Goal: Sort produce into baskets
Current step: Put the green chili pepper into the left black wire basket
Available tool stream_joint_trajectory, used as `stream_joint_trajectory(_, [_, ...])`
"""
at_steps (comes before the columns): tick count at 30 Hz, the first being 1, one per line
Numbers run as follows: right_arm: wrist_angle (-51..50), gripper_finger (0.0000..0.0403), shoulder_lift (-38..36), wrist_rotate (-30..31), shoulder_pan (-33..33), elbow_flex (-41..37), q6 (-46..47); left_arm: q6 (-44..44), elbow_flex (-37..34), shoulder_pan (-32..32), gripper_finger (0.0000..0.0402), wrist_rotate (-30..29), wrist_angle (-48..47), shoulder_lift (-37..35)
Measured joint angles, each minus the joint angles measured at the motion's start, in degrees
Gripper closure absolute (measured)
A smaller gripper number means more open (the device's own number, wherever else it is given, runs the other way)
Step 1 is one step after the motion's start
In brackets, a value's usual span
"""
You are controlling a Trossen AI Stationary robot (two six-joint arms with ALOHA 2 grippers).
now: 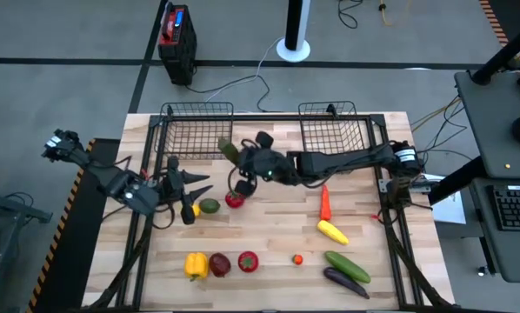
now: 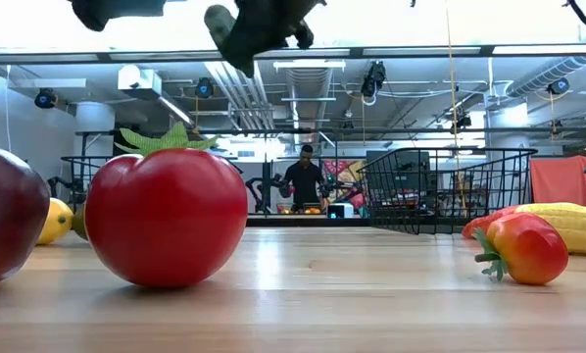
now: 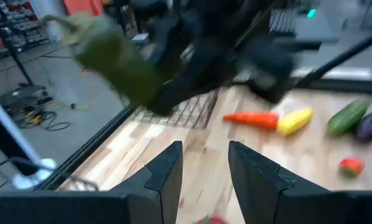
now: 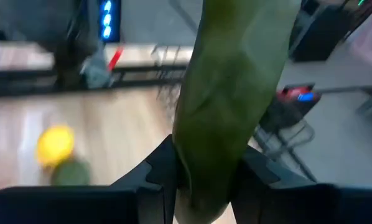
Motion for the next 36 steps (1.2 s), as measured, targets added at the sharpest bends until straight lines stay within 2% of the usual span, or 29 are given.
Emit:
stream_joint_trajectory(3, [10.2, 0.0303, 0.0, -1.0, -2.6, -3.1, -2.7, 2.4, 2.1, -1.0, 0.0287, 0.0, 0.1, -0.8])
stream_joint_trajectory(8, [27.3, 0.0303, 3.1, -10.3, -7.4, -6.6, -3.2, 6.3, 4.8, -1.3, 0.0287, -0.1, 0.1, -1.3])
stream_joint_trajectory(12, [34.2, 0.0303, 7.9, -14.9, -10.0, -6.2, -1.7, 7.4, 5.8, -1.3, 0.0287, -0.1, 0.1, -1.3])
stream_joint_trajectory(23, [35.0, 0.0303, 15.5, -16.4, -12.2, -2.2, 0.3, 7.2, 4.4, -1.3, 0.0287, -1.1, 0.0, -1.2])
stream_joint_trajectory(28, [35.0, 0.0303, 17.0, -16.4, -12.2, -1.4, 1.9, 7.4, 4.7, -1.3, 0.0287, -3.7, 0.0, -1.3])
stream_joint_trajectory(36, [35.5, 0.0303, 17.6, -16.4, -12.1, -1.4, 1.9, 11.8, 7.3, -1.3, 0.0287, -4.1, 0.0, -1.9])
